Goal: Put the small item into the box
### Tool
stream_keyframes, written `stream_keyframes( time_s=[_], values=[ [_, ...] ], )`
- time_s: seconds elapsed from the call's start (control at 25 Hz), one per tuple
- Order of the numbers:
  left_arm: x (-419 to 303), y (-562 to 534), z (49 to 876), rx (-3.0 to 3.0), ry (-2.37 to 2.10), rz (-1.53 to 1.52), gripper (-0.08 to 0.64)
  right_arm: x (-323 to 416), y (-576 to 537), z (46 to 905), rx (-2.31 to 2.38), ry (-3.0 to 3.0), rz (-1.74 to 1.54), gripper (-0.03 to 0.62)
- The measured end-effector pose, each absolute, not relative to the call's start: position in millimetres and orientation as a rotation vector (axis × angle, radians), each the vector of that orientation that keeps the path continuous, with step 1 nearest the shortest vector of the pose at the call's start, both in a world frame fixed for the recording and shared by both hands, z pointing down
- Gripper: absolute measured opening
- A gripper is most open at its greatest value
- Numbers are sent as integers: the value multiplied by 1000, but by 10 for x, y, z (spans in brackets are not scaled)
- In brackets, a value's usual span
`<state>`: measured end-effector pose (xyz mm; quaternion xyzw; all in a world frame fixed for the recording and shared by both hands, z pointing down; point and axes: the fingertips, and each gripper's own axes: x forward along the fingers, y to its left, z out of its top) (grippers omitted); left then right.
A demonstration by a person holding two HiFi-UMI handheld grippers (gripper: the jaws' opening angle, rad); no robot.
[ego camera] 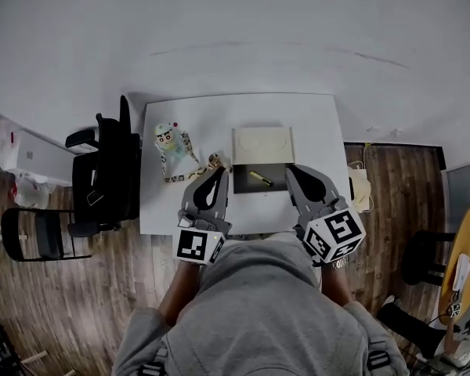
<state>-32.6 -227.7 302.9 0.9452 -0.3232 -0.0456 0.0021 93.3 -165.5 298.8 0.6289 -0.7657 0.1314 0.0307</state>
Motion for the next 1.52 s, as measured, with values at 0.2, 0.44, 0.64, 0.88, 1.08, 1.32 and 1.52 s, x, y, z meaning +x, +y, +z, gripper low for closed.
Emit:
stream_keyframes(
  time_s=[0.2,0.44,0.64,0.88,1.08,1.32,1.52],
  values=[
    [-356,-2290,2923,2962,-1024,-182,3,933,-1620,2772,1985,-2390,340,15],
    [-345,-2263,2857,2973,-1020,-196,3,927,-1590,2618,2030,-2420,251,15],
    [-342,-2290,2813,2967,-1039,-192,3,900,-1605,2613,2017,-2434,251,15],
    [-334,-2268,2771,2984,-1028,-207,3,885,-1606,2578,2025,-2451,222,15],
    [-316,-2207,2782,2991,-1013,-205,3,896,-1562,2568,2040,-2459,217,15],
    [-322,-2151,2835,3003,-998,-193,3,877,-1533,2579,2047,-2471,225,15],
    [-352,-2090,2842,3011,-996,-183,3,821,-1511,2607,2027,-2485,247,15]
  ],
)
